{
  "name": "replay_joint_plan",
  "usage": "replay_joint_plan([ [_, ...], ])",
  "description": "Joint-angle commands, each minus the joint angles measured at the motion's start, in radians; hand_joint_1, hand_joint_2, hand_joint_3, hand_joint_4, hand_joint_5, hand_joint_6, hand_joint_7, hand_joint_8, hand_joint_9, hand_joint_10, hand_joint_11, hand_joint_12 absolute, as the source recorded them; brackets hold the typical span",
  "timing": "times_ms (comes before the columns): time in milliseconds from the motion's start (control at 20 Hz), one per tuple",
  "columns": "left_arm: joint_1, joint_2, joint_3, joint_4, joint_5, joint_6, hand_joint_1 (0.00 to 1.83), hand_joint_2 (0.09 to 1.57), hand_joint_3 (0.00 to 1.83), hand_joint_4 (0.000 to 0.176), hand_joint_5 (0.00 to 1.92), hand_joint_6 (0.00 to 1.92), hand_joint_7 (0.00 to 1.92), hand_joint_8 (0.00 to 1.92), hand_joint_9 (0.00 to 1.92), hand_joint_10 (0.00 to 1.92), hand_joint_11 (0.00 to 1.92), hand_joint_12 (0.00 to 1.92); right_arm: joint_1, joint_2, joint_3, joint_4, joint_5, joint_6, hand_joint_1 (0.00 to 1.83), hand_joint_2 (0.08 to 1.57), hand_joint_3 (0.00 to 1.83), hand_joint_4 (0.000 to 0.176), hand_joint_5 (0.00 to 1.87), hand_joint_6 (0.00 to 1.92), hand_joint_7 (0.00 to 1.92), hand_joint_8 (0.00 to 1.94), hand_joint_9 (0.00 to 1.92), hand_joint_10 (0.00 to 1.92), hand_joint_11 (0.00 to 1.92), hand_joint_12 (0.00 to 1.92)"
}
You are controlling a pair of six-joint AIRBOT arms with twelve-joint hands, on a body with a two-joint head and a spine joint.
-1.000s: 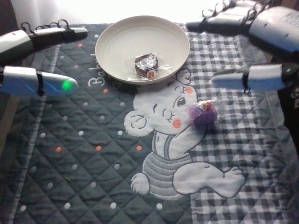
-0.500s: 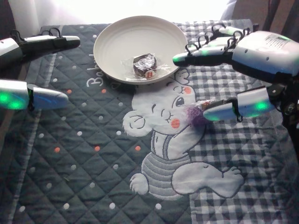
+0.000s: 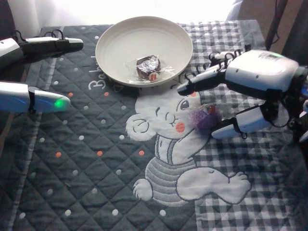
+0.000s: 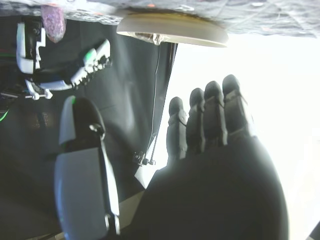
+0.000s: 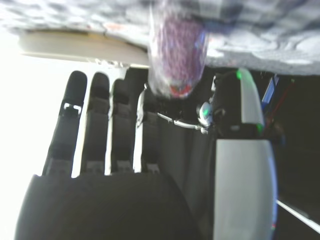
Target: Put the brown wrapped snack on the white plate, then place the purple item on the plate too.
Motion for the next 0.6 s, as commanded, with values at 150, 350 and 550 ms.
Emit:
replay_joint_plan([
  [150, -0.005, -0.005, 0.002, -0.032, -0.121, -0.006, 0.92, 0.93, 0.00, 0.034, 0.35, 0.00, 0.27, 0.00, 0.23, 0.00, 0.00, 0.51, 0.016, -0.009, 0.009, 0.032, 0.083, 0.011, 1.04, 0.99, 0.00, 0.000, 0.88, 0.02, 0.41, 1.40, 0.42, 1.71, 0.43, 1.92],
  [350, 0.036, -0.007, 0.000, -0.069, -0.119, -0.005, 0.94, 0.96, 0.01, 0.048, 0.34, 0.00, 0.22, 0.01, 0.15, 0.01, 0.00, 0.38, 0.016, -0.016, 0.008, 0.040, 0.083, 0.011, 1.25, 1.08, 0.00, 0.000, 1.04, 0.75, 1.09, 0.97, 0.97, 1.04, 0.77, 1.60],
  [550, 0.046, -0.007, -0.003, -0.079, -0.124, -0.004, 0.89, 0.94, 0.00, 0.062, 0.36, 0.00, 0.25, 0.00, 0.17, 0.01, 0.00, 0.34, 0.016, -0.016, 0.013, 0.064, 0.091, 0.011, 1.25, 1.08, 0.00, 0.000, 0.99, 0.83, 1.11, 0.94, 1.00, 1.01, 0.80, 1.58],
])
